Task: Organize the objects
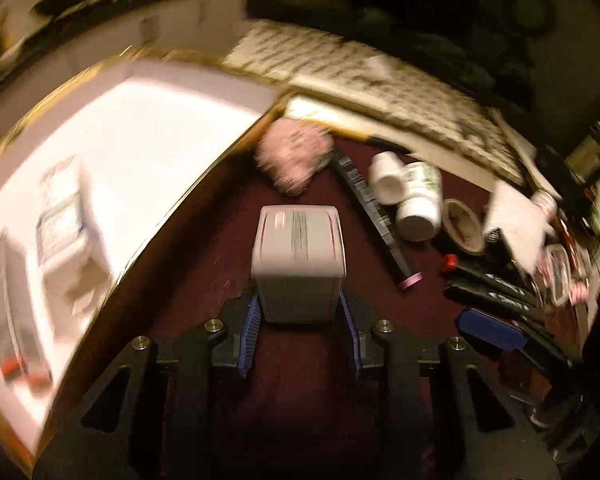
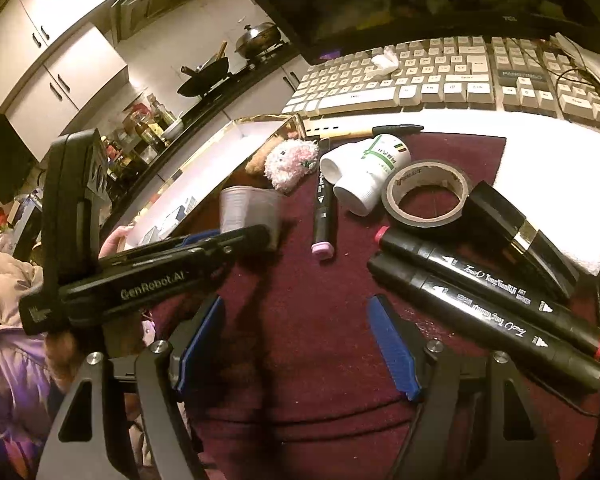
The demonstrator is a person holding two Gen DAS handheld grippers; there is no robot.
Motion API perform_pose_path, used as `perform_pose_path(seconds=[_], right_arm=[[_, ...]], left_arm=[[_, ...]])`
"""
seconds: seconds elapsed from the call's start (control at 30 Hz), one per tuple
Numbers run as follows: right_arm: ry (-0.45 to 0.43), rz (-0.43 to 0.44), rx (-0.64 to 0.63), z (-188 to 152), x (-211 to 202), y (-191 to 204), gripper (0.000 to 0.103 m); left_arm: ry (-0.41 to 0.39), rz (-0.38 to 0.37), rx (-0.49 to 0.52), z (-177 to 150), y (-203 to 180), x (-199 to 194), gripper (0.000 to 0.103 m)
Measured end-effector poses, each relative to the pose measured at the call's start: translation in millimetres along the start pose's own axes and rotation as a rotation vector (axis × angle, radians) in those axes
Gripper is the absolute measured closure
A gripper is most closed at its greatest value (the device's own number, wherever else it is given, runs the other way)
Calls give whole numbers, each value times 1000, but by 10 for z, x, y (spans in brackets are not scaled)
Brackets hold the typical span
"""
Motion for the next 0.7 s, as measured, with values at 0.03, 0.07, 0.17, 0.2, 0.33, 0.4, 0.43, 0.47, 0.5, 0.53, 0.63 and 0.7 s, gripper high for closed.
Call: perform_pose_path(seconds=[0.03,0.07,0.17,0.2,0.33,0.4,0.43,0.47,0.5,0.53,0.63,0.7], right_arm=[[-3,-1,-10,0,-3,16,29],[-6,-4,-19,-2,-5,31,29],[10,-17,-35,-18,29,43,29],[15,-19,-37,-20,41,45,30],[20,-51,-35,14,68,34,31],[12,-98,-44,84,96,13,31],[12,-123,-44,134,115,6,33],[16,-135,-51,170,137,15,36],[21,-148,-64,208,167,32,42],[30,-165,-83,248,207,52,48],[55,-216,-126,341,337,83,65],[67,-238,-134,416,441,74,66]], left_arm=[[-22,11,-21,-26,12,-28,69],[-41,12,-28,-57,2,-56,69],[-81,6,-42,-52,-3,-120,69],[-101,-12,-51,-39,-5,-179,69],[-131,-19,-72,3,103,-278,69],[-124,-15,-105,-6,207,-281,69],[-117,-22,-118,-13,241,-276,69],[-113,-30,-129,-15,267,-277,69],[-114,-38,-138,-18,284,-293,69],[-120,-42,-140,-18,295,-315,69],[-135,-51,-139,-1,298,-383,69],[-137,-56,-138,4,299,-408,69]])
Point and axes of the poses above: each gripper's, at about its wrist camera, not at the fingertips, and x roughly the way its jaws point, y to its left, z to its top, the point moved 9 cm from there along x, roughly the way its jaws point, and after that the axes turned 7 degrees about -z, right-handed, at the moved point
